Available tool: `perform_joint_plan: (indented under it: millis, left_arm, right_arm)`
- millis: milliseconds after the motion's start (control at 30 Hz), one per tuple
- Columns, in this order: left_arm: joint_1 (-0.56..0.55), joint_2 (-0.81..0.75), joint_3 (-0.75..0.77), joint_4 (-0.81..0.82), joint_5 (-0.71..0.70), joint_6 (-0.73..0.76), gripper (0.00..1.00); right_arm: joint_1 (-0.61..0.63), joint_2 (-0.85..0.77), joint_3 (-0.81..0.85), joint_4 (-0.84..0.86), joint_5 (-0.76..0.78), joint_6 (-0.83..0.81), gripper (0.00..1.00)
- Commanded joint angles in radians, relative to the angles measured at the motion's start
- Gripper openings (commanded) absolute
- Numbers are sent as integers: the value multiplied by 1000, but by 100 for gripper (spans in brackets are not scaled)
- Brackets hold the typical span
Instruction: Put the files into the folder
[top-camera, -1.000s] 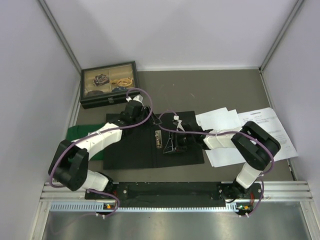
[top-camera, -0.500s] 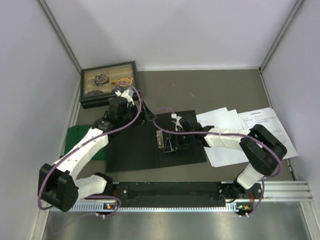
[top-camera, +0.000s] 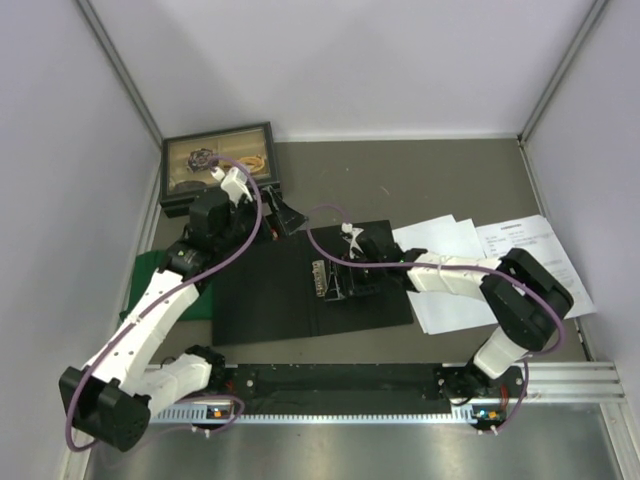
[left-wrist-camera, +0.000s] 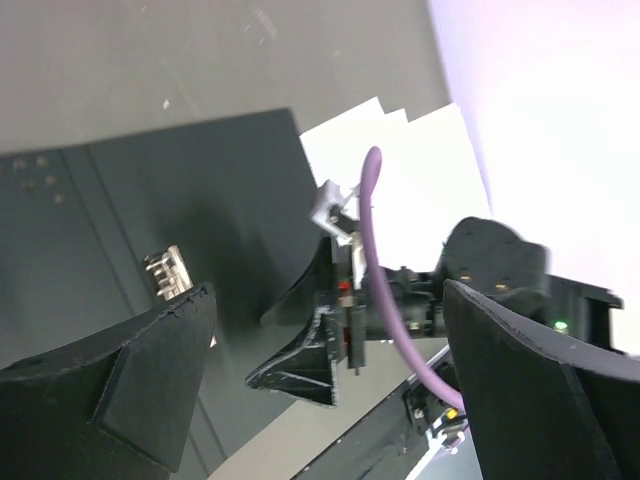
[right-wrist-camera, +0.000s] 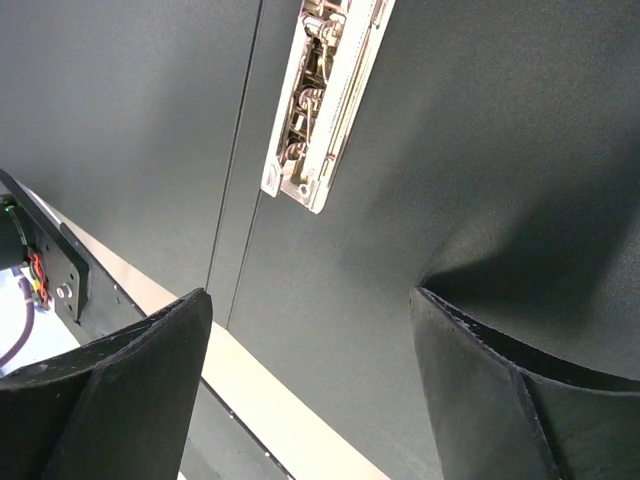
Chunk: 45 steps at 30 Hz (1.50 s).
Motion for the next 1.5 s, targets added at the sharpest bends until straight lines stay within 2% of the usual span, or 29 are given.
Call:
perform_joint_plan:
  millis: [0, 33, 100, 133, 167, 200, 233, 267, 367, 433, 500, 567, 700, 867, 967, 1167, 1300, 1467]
  left_arm:
    - [10, -48, 40, 82, 44, -33, 98]
    - [10, -61, 28, 136, 62, -65, 98]
    - [10, -65, 35, 103, 18, -79, 98]
    - [10, -40, 51, -21, -24, -73, 98]
    - [10, -21, 84, -83, -136, -64, 94]
    - [10, 0, 97, -136, -190, -52, 91]
    - [10, 46, 107, -196, -236, -50, 86]
    - [12, 69, 117, -254, -297, -49, 72]
    - [12, 131, 75, -212, -309, -40, 63]
    - [12, 171, 46, -162, -255, -34, 57]
    - [10, 201, 11, -76, -177, -32, 56]
    - [6, 258, 3, -48, -158, -30, 58]
    - [-11, 387, 15, 6, -177, -3, 58]
    - [-71, 491, 43, 23, -253, 0, 52]
    - [-94, 534, 45, 33, -298, -7, 45]
    - [-114, 605, 35, 75, -312, -17, 39]
    - [-126, 646, 25, 105, -302, -20, 38]
    - [-144, 648, 22, 119, -318, -21, 43]
  right_arm:
    - [1, -64, -15, 24, 20, -1, 80]
    - [-1, -70, -20, 24, 20, 1, 80]
    - [-13, -94, -35, 39, 3, 16, 79]
    - [-20, -104, -43, 39, -11, 27, 77]
    - [-40, -128, -64, 77, -26, 57, 73]
    - [-50, -140, -78, 122, -54, 77, 71]
    - [-63, -151, -95, 148, -68, 99, 67]
    - [-77, -174, -132, 177, -88, 154, 64]
    - [-146, -202, -204, 282, -147, 257, 56]
    - [-166, -223, -219, 320, -175, 275, 50]
    - [-166, -223, -218, 328, -178, 285, 48]
    - [-168, -208, -229, 390, -197, 312, 48]
    - [-168, -131, -238, 515, -227, 361, 48]
    - [-165, -1, -233, 642, -260, 417, 49]
    - [-149, 40, -223, 656, -255, 423, 49]
    - [-103, 116, -181, 662, -240, 424, 47]
    - [-94, 166, -175, 707, -250, 446, 41]
    - [-76, 223, -160, 756, -263, 473, 38]
